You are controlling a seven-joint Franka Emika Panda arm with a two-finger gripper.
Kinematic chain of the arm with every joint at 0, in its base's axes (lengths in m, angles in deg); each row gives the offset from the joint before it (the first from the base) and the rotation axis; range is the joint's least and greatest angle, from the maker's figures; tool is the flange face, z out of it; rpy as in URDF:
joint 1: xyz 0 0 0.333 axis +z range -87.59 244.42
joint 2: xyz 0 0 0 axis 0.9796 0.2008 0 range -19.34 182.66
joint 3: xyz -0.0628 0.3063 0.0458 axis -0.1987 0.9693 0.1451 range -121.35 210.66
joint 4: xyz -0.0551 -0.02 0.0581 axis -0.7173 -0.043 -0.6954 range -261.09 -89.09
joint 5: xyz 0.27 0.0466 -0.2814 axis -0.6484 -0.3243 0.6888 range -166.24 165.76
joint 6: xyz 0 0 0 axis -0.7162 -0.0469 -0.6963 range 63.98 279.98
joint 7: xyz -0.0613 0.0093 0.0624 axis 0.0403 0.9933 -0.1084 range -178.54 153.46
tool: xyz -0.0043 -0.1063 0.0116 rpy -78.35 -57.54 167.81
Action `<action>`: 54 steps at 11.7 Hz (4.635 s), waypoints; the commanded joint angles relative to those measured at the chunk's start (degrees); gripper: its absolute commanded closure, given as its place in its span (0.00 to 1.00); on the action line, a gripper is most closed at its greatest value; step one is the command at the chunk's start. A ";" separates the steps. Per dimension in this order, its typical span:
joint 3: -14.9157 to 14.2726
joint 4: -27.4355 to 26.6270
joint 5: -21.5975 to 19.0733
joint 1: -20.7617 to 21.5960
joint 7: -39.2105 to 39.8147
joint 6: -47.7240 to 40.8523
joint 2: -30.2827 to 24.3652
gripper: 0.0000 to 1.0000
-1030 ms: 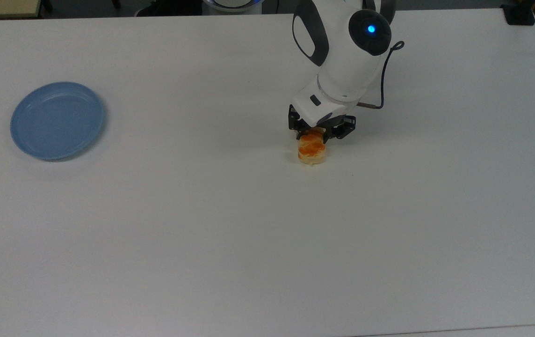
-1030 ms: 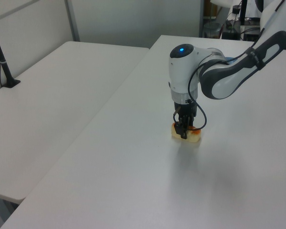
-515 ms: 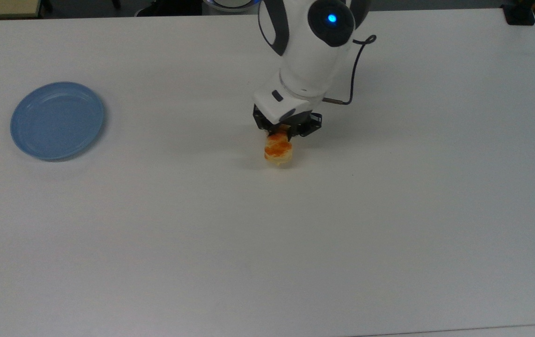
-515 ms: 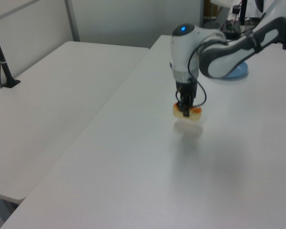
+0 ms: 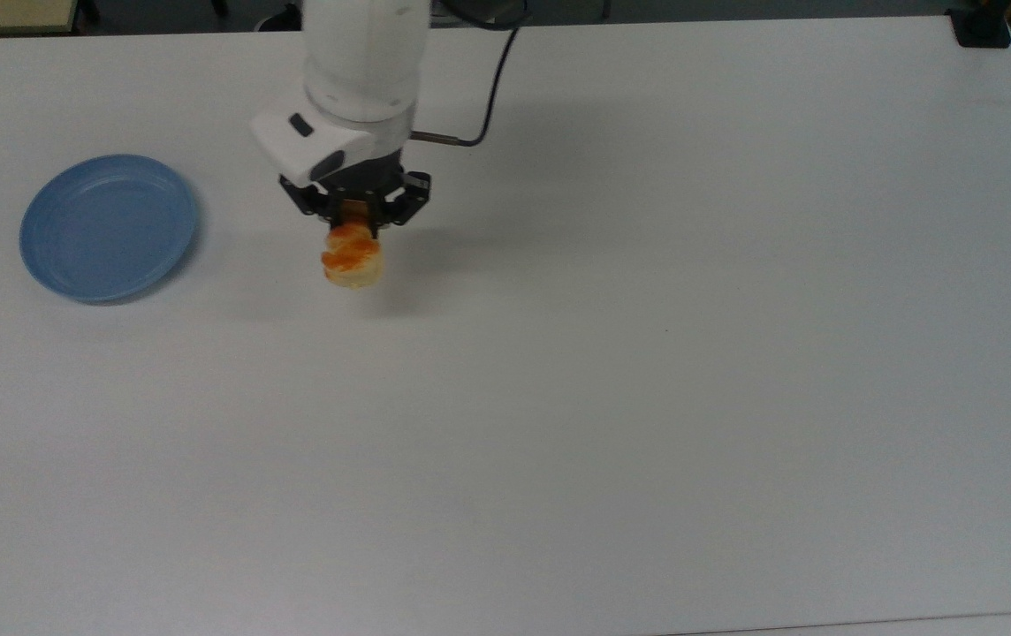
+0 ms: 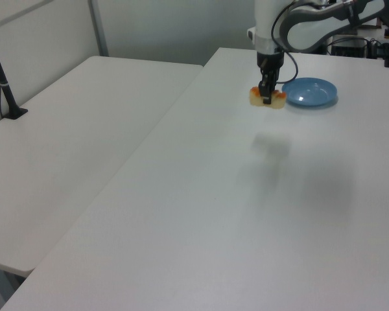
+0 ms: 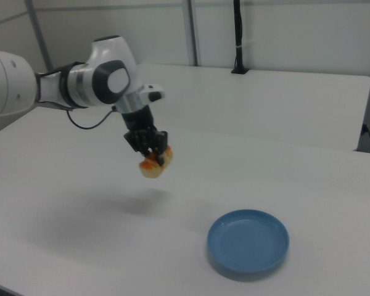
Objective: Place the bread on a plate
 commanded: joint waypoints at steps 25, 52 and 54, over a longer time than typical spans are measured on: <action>-17.16 -2.69 -4.58 -12.28 22.30 14.85 8.52 0.00; -23.40 9.53 -12.66 18.13 9.28 -20.49 -12.75 0.00; -23.40 9.17 -12.84 18.05 9.64 -20.49 -13.10 0.00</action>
